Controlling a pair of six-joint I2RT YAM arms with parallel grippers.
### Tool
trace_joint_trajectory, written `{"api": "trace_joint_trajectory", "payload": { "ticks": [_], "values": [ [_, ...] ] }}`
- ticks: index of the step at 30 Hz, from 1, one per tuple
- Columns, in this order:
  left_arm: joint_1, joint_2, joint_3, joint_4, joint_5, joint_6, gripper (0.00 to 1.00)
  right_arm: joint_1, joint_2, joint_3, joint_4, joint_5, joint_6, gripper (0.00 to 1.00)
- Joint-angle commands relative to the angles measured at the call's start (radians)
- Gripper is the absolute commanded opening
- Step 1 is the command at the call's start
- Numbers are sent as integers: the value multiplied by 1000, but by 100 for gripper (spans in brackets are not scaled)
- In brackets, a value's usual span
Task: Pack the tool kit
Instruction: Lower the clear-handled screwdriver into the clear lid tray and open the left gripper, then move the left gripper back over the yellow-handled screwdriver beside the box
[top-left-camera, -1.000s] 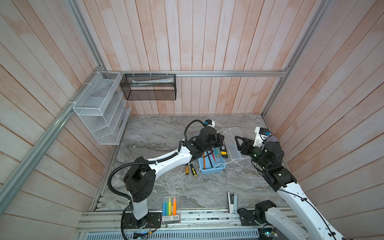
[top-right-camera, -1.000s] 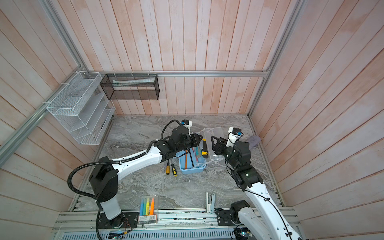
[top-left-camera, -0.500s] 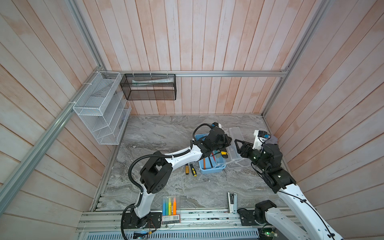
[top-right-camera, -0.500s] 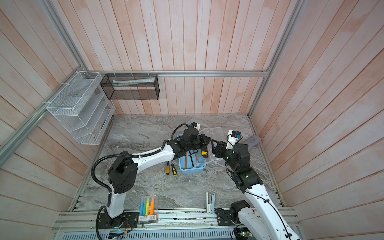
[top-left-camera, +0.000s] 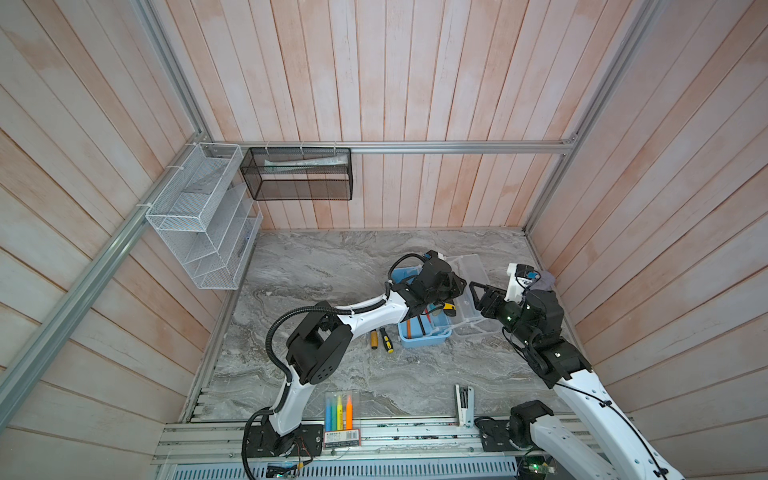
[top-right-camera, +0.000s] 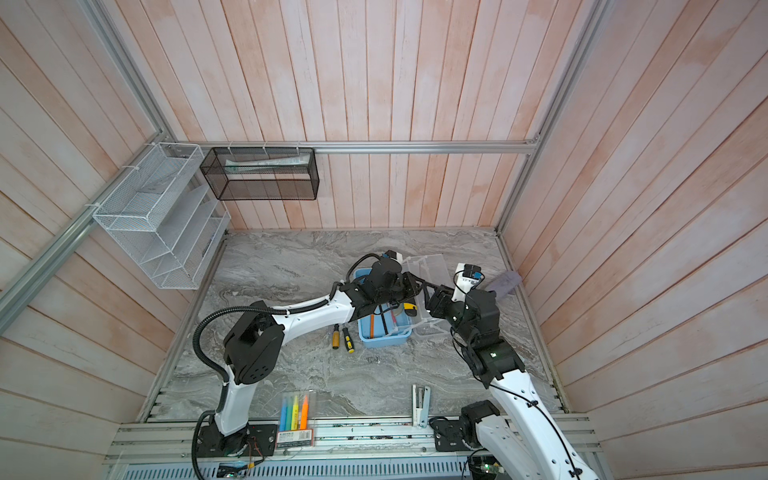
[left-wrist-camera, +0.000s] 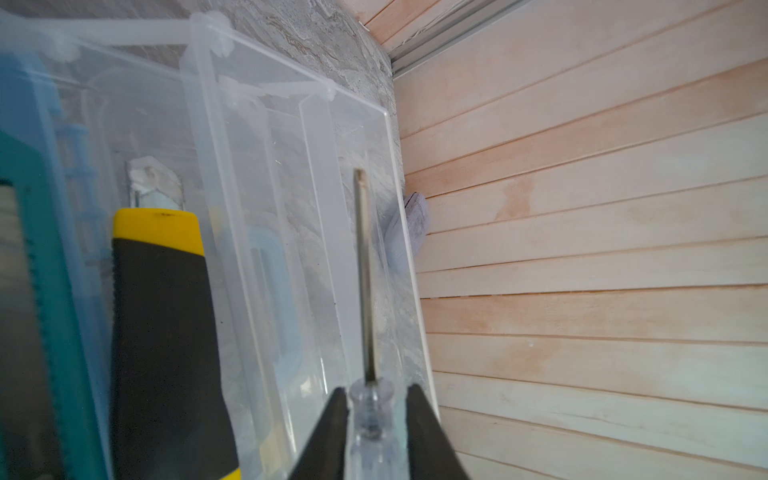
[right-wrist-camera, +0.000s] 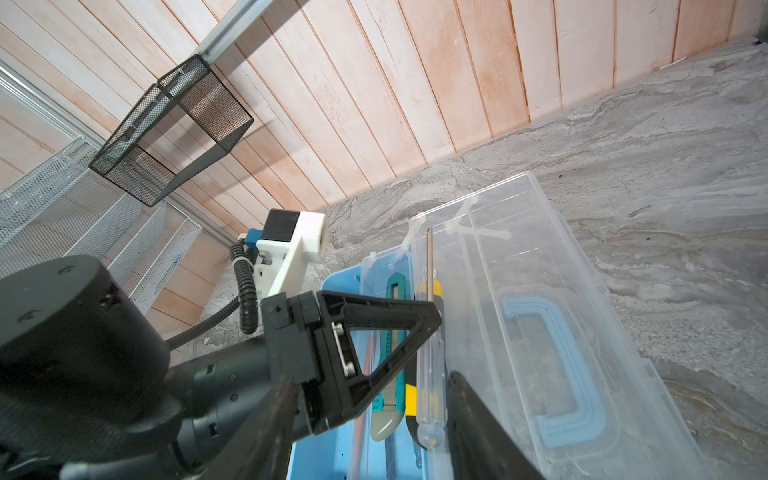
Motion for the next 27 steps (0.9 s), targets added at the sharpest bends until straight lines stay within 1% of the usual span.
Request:
{"api": "trace_joint_trajectory", "payload": {
  "ticks": [1, 3, 7, 12, 15, 16, 18, 22, 25, 27],
  "values": [
    [-5, 11, -7, 25, 3, -10, 44, -6, -2, -6, 0, -13, -11, 58],
    [-5, 9, -8, 21, 0, -8, 50, -6, 1, -8, 4, -18, -10, 58],
    [3, -22, -24, 21, -7, 20, 51, -6, 14, 0, 5, -37, -12, 58],
    [22, -147, -146, 77, -47, 173, 56, -4, 77, 64, -36, -121, -69, 57],
    [36, -240, -209, 0, -101, 278, 56, 14, 99, 81, -43, -134, -85, 57],
    [38, -273, -227, -46, -138, 316, 56, 26, 100, 82, -38, -128, -85, 57],
    [38, -343, -271, -121, -209, 375, 58, 65, 111, 90, -34, -105, -89, 57],
    [46, -466, -360, -274, -333, 460, 58, 224, 163, 127, -61, 5, -123, 57],
    [58, -532, -420, -386, -388, 462, 58, 352, 216, 156, -76, 92, -127, 57],
    [65, -578, -482, -414, -398, 452, 58, 413, 255, 172, -78, 112, -119, 57]
  ]
}}
